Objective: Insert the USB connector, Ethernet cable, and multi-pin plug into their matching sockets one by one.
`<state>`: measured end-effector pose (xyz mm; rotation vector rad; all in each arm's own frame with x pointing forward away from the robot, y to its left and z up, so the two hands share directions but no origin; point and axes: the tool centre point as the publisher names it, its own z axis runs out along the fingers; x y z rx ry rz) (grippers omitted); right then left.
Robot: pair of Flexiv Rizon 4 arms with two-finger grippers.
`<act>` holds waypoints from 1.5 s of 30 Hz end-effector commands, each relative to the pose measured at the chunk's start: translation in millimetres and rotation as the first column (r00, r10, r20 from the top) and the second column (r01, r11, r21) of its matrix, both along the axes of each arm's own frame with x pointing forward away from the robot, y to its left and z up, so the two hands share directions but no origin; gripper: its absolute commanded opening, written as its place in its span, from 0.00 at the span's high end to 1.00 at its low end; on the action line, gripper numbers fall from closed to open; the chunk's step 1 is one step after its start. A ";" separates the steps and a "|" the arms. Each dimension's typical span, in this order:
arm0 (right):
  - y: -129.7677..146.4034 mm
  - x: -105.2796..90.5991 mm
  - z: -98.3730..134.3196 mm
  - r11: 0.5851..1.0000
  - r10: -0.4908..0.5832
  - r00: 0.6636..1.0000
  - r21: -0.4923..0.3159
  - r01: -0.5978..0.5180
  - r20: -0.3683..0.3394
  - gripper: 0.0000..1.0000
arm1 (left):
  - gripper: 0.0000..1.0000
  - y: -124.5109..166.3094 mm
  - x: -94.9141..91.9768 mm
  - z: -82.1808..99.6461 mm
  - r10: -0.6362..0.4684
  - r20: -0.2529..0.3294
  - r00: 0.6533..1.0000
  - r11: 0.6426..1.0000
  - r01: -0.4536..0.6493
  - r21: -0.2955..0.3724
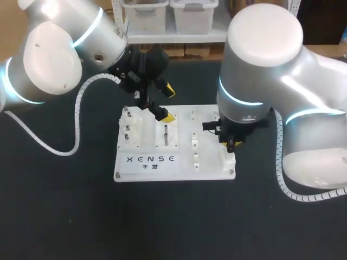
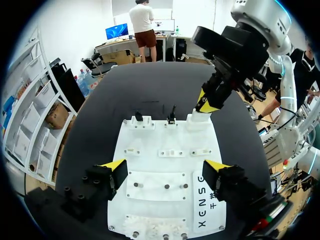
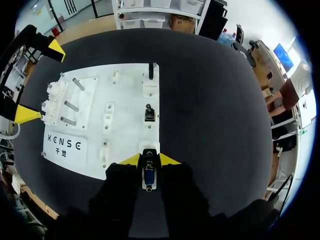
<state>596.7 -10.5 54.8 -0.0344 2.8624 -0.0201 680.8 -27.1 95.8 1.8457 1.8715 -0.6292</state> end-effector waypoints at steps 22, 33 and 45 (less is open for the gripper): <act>-0.1 1.7 -38.8 1.000 0.008 0.994 0.009 -0.007 -0.108 1.00 | 0.00 -0.6 1.2 0.1 -0.001 -0.002 1.000 1.000 0.001 0.004; -3.2 13.1 -14.6 1.000 -0.010 0.999 0.024 0.011 -0.053 0.62 | 0.00 -0.6 1.2 0.1 -0.001 -0.002 1.000 1.000 0.001 0.004; -2.3 27.8 20.7 0.996 -0.054 0.998 0.070 0.052 0.028 0.00 | 0.00 -0.6 1.2 0.1 -0.001 -0.002 1.000 1.000 0.001 0.004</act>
